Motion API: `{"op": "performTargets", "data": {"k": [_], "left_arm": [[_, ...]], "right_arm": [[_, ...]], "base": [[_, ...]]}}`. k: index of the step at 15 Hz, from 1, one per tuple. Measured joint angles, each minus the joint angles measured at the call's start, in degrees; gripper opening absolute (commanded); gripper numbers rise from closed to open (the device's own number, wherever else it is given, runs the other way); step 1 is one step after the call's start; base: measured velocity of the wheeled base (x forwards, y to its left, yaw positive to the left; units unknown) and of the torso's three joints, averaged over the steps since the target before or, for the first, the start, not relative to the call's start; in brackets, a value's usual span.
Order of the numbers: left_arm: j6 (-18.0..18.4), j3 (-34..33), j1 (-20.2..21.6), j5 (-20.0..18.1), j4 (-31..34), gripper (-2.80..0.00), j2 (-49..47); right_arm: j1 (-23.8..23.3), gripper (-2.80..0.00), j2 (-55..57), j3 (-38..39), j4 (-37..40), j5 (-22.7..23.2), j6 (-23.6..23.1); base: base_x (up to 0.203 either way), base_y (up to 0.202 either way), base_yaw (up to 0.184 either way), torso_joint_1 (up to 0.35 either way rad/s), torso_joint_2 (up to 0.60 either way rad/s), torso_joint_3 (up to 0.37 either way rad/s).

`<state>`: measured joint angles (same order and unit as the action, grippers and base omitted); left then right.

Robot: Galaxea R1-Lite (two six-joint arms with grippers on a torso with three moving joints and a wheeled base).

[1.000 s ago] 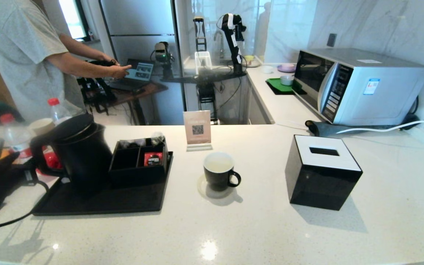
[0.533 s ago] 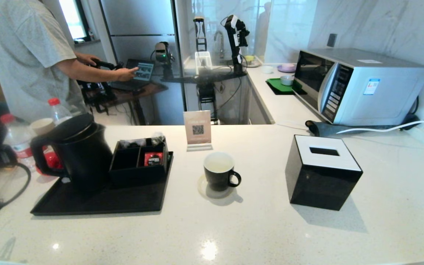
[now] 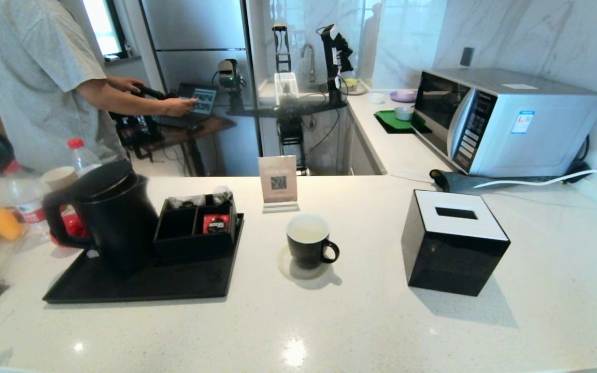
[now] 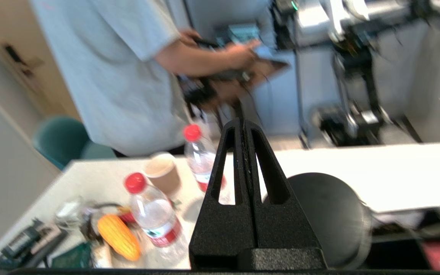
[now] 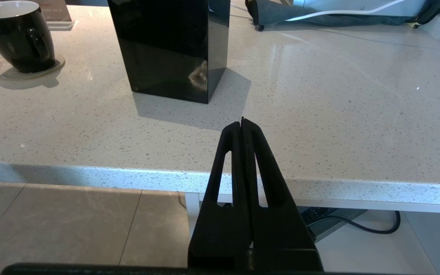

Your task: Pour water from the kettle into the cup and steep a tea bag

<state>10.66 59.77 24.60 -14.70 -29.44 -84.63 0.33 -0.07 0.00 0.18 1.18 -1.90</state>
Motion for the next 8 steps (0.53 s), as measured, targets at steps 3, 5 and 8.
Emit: {"op": "performTargets", "data": {"k": [3, 5, 8], "left_arm": [[5.51, 11.97, -2.57, -0.14, 22.11, -2.80, -3.71], [9.40, 17.34, -4.08, 0.17, 31.88, -2.80, -8.12], [17.18, 25.54, -5.04, 0.40, 43.39, -2.80, -15.11]], "right_arm": [[-0.02, -2.80, 0.00, 0.00, -0.01, 0.03, 0.00], [-0.02, -2.80, 0.00, 0.00, 0.00, 0.00, 0.01], [0.01, -2.80, 0.00, 0.00, -0.02, 0.02, 0.01]], "base": [[0.000, 0.000, 0.000, 0.000, 0.00, 0.000], [0.000, 0.000, 0.000, 0.000, 0.00, 0.000], [0.000, 0.000, 0.000, 0.000, 0.00, 0.000]]}}
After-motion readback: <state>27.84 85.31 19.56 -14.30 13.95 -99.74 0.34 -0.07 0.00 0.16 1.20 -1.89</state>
